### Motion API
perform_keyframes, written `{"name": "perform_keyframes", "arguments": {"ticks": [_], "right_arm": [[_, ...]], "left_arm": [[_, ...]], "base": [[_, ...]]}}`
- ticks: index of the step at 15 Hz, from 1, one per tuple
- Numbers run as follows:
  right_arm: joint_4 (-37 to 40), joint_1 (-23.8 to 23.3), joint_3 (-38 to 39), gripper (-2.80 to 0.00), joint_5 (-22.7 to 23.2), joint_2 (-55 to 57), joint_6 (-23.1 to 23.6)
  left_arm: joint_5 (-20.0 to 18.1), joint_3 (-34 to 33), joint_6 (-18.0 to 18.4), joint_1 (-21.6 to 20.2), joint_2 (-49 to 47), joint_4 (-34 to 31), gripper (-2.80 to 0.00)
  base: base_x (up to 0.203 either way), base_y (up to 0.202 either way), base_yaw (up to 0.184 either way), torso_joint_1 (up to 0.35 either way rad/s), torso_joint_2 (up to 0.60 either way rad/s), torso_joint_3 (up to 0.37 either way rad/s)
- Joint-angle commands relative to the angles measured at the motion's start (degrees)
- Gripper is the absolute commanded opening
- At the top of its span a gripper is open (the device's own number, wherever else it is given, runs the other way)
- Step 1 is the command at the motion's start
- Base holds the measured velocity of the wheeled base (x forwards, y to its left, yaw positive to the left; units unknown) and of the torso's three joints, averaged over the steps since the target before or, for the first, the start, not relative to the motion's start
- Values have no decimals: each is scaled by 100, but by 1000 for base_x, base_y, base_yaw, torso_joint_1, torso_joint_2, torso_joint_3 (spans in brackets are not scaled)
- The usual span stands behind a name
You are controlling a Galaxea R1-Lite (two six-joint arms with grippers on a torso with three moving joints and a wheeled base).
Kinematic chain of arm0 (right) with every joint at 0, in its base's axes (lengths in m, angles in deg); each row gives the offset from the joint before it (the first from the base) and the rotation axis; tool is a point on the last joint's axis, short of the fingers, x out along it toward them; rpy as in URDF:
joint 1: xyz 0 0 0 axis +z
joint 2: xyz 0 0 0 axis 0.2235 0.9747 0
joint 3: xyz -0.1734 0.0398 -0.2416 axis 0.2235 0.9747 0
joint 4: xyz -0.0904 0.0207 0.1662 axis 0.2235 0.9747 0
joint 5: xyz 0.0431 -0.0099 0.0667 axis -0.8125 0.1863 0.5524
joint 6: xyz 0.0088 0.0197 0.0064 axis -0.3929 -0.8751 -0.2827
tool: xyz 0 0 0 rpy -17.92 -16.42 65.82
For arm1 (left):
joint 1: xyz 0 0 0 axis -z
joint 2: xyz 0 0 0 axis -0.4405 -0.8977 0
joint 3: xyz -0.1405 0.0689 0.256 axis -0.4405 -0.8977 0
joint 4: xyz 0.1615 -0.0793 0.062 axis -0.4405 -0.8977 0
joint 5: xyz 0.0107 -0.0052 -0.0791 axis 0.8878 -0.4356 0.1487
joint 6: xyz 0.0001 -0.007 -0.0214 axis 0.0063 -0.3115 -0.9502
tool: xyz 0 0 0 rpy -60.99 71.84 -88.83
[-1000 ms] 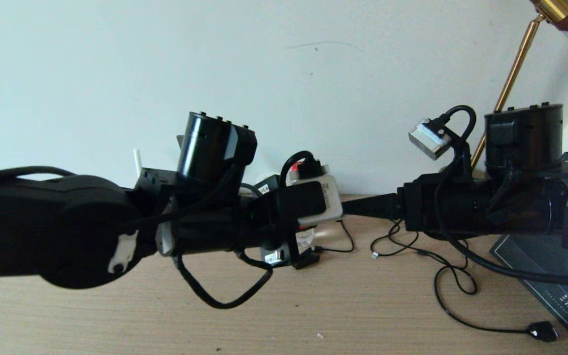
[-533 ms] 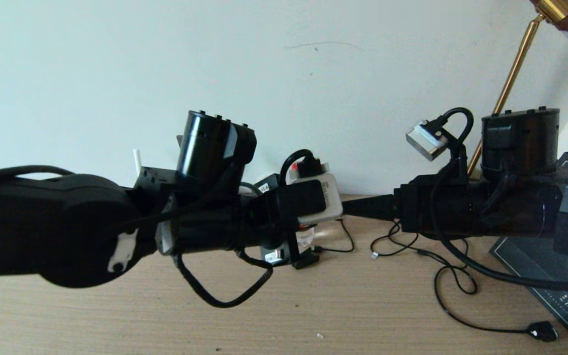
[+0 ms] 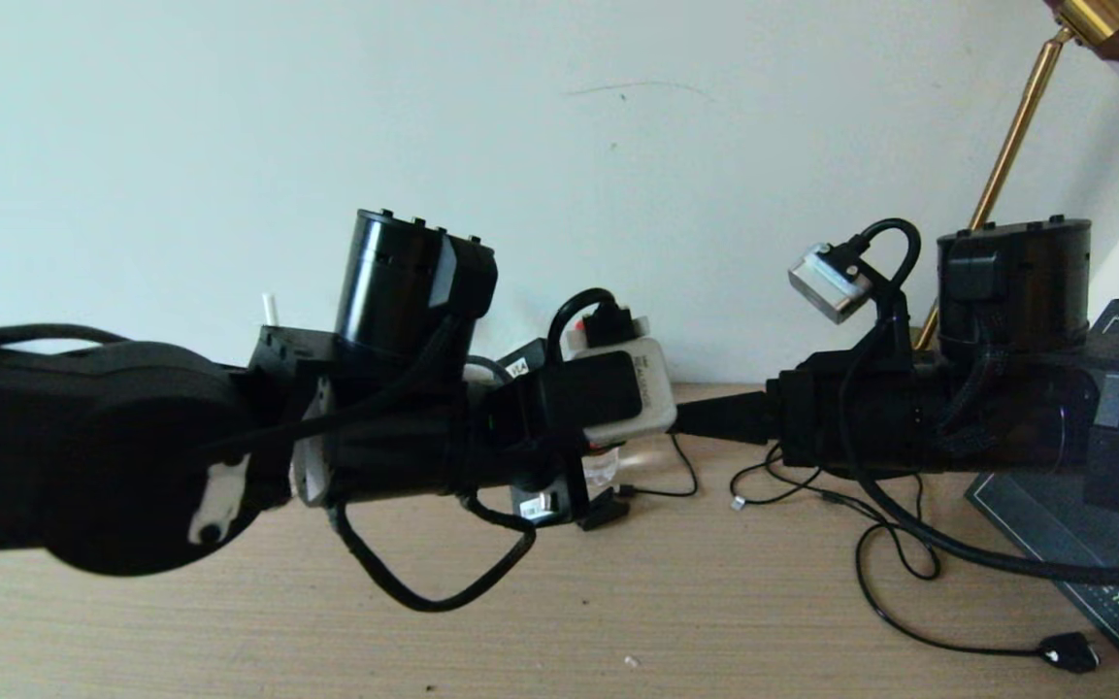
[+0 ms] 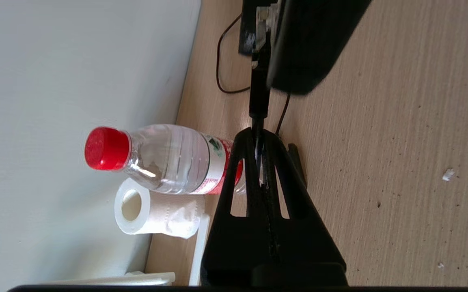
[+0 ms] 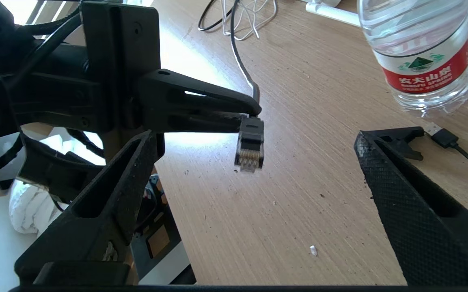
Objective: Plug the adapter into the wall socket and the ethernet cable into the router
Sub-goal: Hand it to the other hand
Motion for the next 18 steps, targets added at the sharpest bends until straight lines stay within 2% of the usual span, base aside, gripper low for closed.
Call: {"name": "perform_keyframes", "arguments": {"ticks": [1,2,3,18], "right_arm": [[-21,18,27,0,20,-22,-9],[-21,18,35,-250,20,-22,-9],[-21,18,35,-280,20,-13,-9],[-126,27,43,-280,-6,-30,-79]], "left_arm": [[-2,-2,27,34,36,10,-280],[-2,-2,27,34,34,10,-280],[-2,-2,27,43,27,10,-280],[-2,-82,-11,166,-26,133,-280]], "base": [[0,0,0,0,0,0],[0,0,0,0,0,0],[0,0,0,0,0,0],[0,0,0,0,0,0]]}}
